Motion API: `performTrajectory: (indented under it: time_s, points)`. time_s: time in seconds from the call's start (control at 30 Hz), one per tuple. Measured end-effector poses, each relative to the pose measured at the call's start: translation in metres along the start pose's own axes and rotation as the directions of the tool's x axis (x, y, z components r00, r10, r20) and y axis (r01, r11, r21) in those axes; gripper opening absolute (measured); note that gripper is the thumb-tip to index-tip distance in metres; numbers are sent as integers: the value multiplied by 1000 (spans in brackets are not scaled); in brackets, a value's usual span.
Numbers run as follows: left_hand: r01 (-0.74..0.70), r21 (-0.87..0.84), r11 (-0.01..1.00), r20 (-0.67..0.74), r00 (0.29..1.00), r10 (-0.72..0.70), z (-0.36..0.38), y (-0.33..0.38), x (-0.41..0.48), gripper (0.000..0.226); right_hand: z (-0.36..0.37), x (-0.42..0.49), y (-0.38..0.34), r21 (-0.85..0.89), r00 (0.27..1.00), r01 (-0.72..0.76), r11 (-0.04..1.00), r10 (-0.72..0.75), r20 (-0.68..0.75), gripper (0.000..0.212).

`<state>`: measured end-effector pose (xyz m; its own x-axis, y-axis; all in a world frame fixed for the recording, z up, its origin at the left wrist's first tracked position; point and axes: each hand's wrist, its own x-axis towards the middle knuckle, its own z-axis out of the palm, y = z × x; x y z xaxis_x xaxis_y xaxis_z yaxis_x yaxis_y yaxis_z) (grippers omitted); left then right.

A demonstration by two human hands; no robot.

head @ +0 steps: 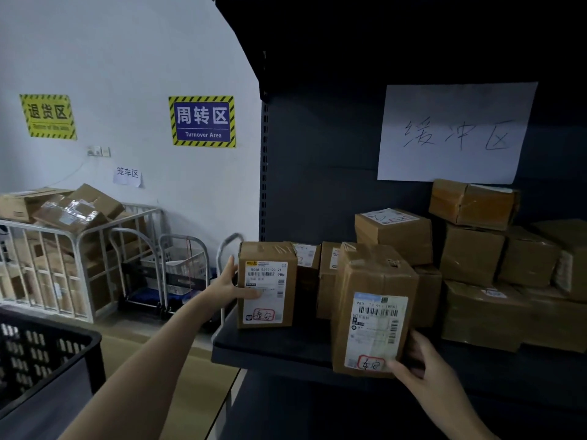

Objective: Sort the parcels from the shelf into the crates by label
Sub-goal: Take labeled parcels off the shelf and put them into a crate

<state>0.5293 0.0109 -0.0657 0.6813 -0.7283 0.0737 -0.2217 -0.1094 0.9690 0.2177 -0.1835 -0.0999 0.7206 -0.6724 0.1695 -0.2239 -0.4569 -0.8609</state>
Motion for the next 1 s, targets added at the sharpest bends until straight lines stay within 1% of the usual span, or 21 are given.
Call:
performTrajectory:
  time_s: [0.03,0.07,0.1,0.13,0.17,0.2,0.33,0.5,0.6,0.67,0.8,0.83,0.9,1.0]
  points:
    - [-27,-11,1000,26,999,27,2,4,0,106,0,0,-1,-1,1000,0,1000,-1,-1,69]
    - [-49,-25,998,43,998,50,4,7,1,100,0,-1,-2,-4,1000,4,1000,-4,-4,68]
    - [-49,-41,998,47,998,51,6,10,0,102,-1,0,-2,-10,1000,10,1000,-10,-6,68]
    - [-43,-50,998,43,998,45,7,11,0,109,-1,0,-2,-20,1000,13,1000,-13,-8,68]
    - [-38,-38,999,35,999,39,7,12,-2,116,-2,1,-2,-30,1000,15,999,-15,-7,68]
    - [-36,-19,999,36,999,36,8,13,-3,119,-2,1,-3,-36,1000,17,999,-17,-7,68]
    - [-38,27,999,76,996,36,21,19,-15,109,-2,-2,-8,-39,999,35,999,-35,2,67]
    - [-50,44,998,72,996,47,36,19,-37,103,-4,-5,-9,-37,998,62,997,-62,25,66]
    - [-56,17,998,96,994,54,51,21,-51,95,-8,-5,-8,-9,998,63,998,-62,29,65]
    - [-56,-28,998,110,992,59,64,19,-59,88,-10,-3,-8,11,997,62,998,-62,37,61]
    - [-26,-82,996,71,997,31,87,5,-76,75,-14,1,-8,32,994,74,997,-76,80,41]
    - [-24,-85,996,50,998,28,91,1,-79,69,-15,3,-7,45,993,67,997,-71,93,38]
    - [-29,-88,996,-5,1000,29,99,-2,-85,54,-16,6,-4,68,993,39,997,-46,107,38]
    - [-37,-70,997,-73,997,32,110,0,-94,48,-16,9,-2,79,994,18,997,-26,107,38]
